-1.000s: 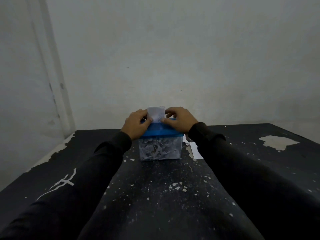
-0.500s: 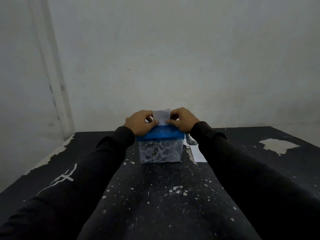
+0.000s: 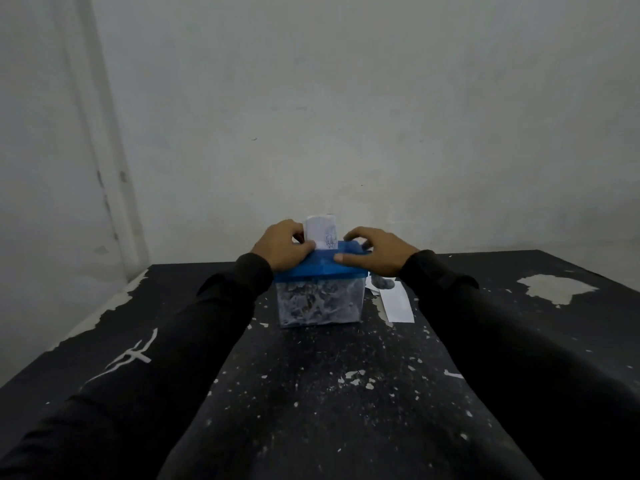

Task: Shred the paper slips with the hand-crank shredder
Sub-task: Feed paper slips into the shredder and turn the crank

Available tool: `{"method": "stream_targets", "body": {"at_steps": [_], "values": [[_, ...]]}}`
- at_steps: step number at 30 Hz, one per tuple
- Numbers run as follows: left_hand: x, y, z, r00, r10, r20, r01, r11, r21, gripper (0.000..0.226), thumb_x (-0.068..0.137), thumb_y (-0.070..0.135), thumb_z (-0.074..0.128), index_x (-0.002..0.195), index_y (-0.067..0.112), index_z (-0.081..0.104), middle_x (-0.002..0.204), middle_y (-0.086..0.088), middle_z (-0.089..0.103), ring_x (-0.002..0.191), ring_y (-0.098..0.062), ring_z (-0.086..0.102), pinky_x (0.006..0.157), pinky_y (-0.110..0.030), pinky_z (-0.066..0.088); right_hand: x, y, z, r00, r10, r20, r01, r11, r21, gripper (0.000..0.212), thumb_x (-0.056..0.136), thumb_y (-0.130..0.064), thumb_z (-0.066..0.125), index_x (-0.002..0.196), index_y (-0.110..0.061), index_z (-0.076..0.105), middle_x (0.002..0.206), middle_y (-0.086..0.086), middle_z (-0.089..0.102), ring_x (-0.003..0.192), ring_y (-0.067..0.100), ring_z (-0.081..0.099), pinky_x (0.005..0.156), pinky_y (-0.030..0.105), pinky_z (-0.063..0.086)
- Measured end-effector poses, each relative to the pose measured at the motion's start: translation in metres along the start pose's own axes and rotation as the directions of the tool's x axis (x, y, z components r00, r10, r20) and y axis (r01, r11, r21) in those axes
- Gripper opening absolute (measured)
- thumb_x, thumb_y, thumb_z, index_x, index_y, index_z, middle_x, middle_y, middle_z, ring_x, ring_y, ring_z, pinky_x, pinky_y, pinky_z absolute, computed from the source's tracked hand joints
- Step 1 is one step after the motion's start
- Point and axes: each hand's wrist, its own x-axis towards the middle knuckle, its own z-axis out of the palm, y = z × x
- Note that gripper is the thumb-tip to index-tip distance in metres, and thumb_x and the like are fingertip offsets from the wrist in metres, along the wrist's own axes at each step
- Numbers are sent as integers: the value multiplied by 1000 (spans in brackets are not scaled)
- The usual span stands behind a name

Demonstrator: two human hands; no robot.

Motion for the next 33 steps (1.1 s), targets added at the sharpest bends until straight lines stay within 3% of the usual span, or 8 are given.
{"method": "stream_targets", "body": {"at_steps": [7,10,15,18,21,26,30,33], "values": [[-10,6,10,999,-31,-33,26,987,-159,28,95,21,66,119,8,71,125,-12,69,107,-25,63,86,-29,46,-15,8,7,999,-1,44,2,999,-40,78,82,-52,78,147,-31,40,133,9,58,84,21,56,85,39,58],[-14,5,9,999,-33,-20,29,987,-161,41,87,40,61,116,13,70,121,-9,71,102,-24,64,85,-34,52,-26,24,3,992,-6,127,15,997,-71,84,79,-31,86,142,-33,31,108,5,69,77,21,69,71,32,61],[-14,6,8,999,-27,-17,25,991,-130,42,84,43,59,113,13,70,121,-10,70,104,-26,64,90,-44,56,-31,51,-10,991,-62,120,7,911,412,44,85,-10,80,123,-6,59,89,21,75,80,37,74,81,49,62],[-8,2,11,1000,-10,-20,7,993,-120,31,93,32,66,114,10,68,123,-12,68,106,-27,63,89,-42,55,-32,50,-17,995,-96,16,71,825,560,26,94,-17,70,111,1,68,88,22,75,70,32,73,70,39,62],[-6,-1,14,1000,-1,-21,-1,992,-123,23,97,25,66,113,9,67,122,-13,67,107,-27,62,83,-33,47,-18,40,-22,992,-70,-103,116,818,563,39,100,-27,62,95,10,68,75,19,72,54,24,67,56,31,59],[-6,-3,14,1000,20,-10,-21,991,-129,34,94,33,65,115,7,68,121,-13,67,102,-24,60,83,-31,45,22,35,-19,975,71,-210,71,797,600,36,99,-39,62,92,-4,59,57,4,60,41,16,50,46,28,49],[-6,-3,14,1000,9,3,-9,992,-122,38,93,36,63,119,9,67,123,-13,66,106,-28,61,88,-36,50,48,37,4,915,262,-307,-79,863,499,35,99,-48,58,94,-14,54,80,8,63,59,18,54,55,28,47],[-6,-4,14,1000,-1,10,3,990,-140,43,92,41,63,125,14,67,127,-10,67,109,-26,62,94,-39,52,54,31,11,879,137,-457,-1,958,285,39,93,-56,59,100,-18,68,104,0,70,92,16,63,82,34,51]]}}
